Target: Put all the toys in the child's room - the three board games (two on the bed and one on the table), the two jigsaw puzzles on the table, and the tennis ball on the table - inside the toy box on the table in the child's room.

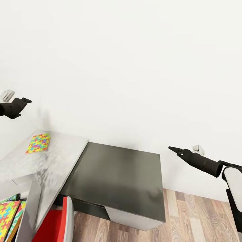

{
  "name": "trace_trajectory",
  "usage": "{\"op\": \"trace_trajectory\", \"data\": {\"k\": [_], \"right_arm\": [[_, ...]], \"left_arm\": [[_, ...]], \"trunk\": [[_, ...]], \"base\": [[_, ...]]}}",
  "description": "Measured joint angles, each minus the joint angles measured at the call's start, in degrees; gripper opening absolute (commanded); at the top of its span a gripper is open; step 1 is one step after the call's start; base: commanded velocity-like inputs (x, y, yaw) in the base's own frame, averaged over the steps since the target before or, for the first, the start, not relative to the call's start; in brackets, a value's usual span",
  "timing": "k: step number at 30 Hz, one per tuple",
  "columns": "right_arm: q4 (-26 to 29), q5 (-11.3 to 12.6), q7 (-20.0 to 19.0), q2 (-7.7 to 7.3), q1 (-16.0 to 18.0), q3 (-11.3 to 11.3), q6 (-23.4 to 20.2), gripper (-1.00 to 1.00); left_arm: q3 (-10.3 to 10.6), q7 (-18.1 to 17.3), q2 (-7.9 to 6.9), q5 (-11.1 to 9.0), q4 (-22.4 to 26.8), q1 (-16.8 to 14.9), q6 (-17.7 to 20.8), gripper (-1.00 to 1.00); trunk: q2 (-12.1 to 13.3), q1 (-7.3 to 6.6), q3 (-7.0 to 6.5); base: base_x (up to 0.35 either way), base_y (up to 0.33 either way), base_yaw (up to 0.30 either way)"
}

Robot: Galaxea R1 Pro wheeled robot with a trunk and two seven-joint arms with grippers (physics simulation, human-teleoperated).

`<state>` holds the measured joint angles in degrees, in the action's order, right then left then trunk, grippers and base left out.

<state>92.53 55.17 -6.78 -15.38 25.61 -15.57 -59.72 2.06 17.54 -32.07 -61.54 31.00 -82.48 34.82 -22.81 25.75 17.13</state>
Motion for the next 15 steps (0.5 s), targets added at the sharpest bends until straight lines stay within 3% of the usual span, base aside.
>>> {"op": "trace_trajectory", "data": {"k": [15], "right_arm": [[0.0,0.0,0.0,-0.01,0.0,-0.1,0.0,1.00]], "left_arm": [[0.0,0.1,0.04,0.0,0.0,0.0,0.0,1.00]], "trunk": [[0.0,0.00,-0.01]], "base": [[0.000,0.004,0.025]]}}
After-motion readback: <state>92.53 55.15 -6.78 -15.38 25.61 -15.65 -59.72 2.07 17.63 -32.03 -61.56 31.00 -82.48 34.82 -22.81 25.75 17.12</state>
